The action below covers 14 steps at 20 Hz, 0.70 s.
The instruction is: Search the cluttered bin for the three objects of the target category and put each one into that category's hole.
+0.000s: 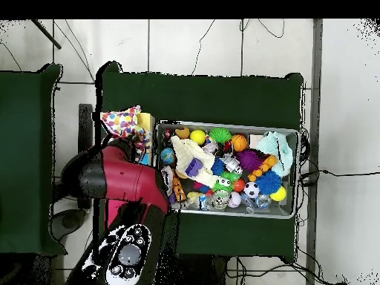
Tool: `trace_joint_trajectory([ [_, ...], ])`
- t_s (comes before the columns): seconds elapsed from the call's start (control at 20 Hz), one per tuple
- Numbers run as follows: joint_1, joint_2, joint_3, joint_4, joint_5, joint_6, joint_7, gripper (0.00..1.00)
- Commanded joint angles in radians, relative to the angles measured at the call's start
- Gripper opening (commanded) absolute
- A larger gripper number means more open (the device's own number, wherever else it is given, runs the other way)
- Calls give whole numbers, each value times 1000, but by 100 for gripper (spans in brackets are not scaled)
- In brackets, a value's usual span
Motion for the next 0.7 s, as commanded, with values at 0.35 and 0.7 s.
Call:
trace_joint_trajectory([
  [0.35, -20, 10, 11, 68, 2, 108, 184, 0],
  [0.7, -17, 5, 13, 76, 4, 105, 185, 0],
])
